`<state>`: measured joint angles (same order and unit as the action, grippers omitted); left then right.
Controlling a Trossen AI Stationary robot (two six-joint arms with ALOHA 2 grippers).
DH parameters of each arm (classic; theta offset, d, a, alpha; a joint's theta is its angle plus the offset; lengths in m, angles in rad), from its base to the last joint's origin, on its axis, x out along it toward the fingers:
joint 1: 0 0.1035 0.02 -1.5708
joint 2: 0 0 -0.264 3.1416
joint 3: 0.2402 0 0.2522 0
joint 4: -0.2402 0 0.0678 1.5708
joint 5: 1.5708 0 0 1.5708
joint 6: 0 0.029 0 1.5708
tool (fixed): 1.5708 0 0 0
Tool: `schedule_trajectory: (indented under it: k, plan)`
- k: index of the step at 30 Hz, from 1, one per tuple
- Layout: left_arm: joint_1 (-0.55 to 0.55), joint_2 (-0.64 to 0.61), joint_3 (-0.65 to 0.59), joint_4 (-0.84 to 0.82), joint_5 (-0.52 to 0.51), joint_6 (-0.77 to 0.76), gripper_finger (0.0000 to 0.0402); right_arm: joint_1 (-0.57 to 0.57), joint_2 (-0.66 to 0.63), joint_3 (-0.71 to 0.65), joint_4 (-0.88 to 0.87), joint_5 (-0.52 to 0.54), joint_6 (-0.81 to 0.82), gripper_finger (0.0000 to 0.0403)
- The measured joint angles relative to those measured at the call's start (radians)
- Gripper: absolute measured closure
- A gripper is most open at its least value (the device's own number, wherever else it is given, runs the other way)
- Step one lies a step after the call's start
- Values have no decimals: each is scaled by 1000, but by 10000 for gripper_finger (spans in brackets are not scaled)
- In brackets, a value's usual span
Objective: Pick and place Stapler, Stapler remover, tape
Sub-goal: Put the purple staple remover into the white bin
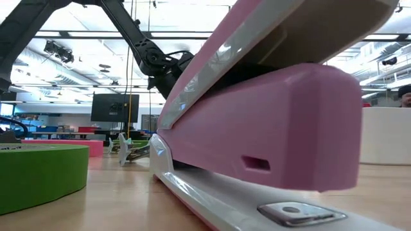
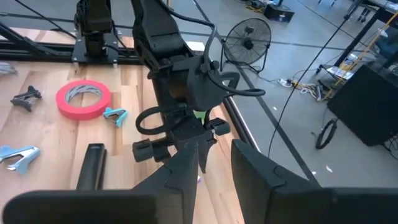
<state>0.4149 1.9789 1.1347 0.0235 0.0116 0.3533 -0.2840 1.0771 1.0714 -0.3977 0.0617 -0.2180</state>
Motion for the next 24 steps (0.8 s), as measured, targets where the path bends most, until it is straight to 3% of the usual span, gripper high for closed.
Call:
schedule_trajectory:
  k: [11, 14, 24]
  plan:
    - [0, 0, 0, -24, 11, -13, 154, 0, 0, 0, 0, 1, 0, 305]
    - [0, 1, 0, -52, 74, -33, 154, 0, 0, 0, 0, 1, 0, 305]
    - [-5, 13, 0, -45, 57, -28, 154, 0, 0, 0, 0, 0, 0, 305]
